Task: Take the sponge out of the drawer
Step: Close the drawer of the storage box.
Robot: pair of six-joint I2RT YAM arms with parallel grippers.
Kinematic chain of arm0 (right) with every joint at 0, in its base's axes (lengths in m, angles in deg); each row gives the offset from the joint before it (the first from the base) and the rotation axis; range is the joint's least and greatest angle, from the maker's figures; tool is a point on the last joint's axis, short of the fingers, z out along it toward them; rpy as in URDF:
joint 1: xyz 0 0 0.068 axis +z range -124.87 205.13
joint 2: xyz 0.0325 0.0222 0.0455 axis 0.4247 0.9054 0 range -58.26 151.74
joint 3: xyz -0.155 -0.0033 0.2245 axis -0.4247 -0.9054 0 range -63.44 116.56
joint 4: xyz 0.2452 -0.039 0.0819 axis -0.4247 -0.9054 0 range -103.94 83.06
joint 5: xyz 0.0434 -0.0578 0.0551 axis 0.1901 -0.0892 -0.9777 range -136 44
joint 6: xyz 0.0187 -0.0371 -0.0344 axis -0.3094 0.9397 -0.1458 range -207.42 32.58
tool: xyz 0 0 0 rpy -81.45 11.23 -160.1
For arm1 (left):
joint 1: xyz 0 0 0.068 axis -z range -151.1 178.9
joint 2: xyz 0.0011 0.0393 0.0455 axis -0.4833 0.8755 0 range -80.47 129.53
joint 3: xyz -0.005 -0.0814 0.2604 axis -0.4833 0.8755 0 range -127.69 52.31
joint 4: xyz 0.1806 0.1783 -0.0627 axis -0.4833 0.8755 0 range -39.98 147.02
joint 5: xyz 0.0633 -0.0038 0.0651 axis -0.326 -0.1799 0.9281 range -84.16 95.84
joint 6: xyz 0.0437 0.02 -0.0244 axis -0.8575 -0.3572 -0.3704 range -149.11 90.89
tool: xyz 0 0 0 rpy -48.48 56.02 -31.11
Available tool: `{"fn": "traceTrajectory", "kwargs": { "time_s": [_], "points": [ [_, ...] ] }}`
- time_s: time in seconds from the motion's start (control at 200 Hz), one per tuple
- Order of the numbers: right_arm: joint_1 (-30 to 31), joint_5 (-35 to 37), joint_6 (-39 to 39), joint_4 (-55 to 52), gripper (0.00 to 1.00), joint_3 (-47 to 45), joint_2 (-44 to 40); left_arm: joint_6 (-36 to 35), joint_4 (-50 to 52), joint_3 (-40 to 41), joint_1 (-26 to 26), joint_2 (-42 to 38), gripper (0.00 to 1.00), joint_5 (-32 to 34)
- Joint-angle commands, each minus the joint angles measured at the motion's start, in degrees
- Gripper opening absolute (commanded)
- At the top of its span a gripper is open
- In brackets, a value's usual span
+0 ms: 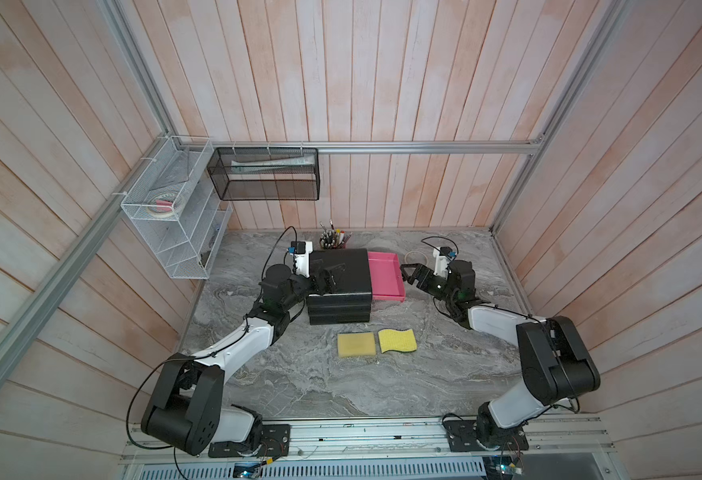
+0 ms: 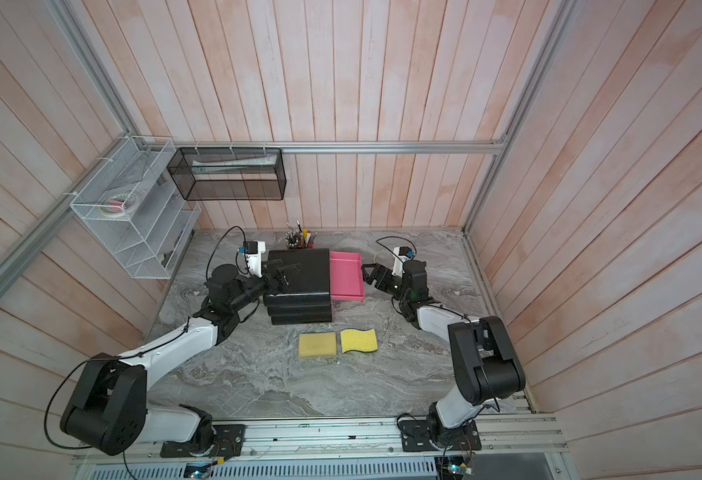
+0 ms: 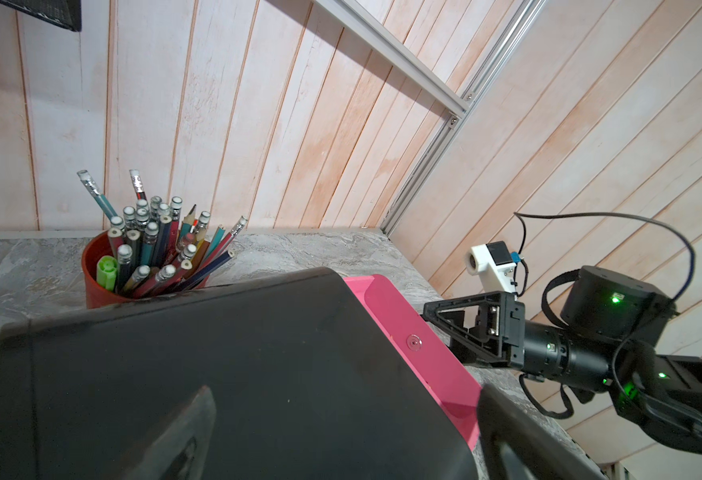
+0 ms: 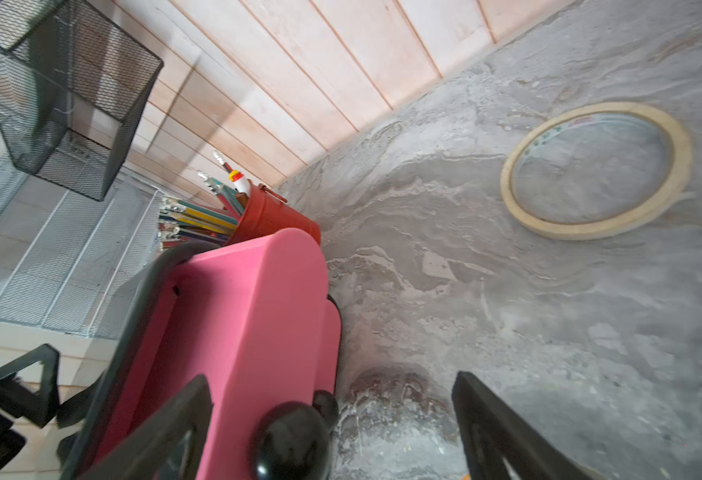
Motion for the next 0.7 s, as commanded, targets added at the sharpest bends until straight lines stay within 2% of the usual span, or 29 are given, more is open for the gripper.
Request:
{"fn": "traceTrajectory", "kwargs": {
  "time_s": [0.0,0.14,0.45,0.695],
  "points": [
    [0.95,-3.06,-1.02,2.08,0.89,1.15,1.45,2.13,3.92,0.05,0.36,2.45,1.00,-3.93],
    [2.13,-1.60,-0.54,1.11,0.87,1.95,2.55,2.14,3.57,0.05,0.27,3.00,1.00,-4.66],
    [5.43,-3.30,-1.62,4.25,0.84,3.14,2.21,3.06,1.98,-0.13,0.29,4.53,1.00,-6.76],
    [8.32,-4.79,-5.64,10.11,0.83,2.90,2.30,3.15,1.78,-0.13,0.29,4.44,1.00,-6.88]
  ]
}}
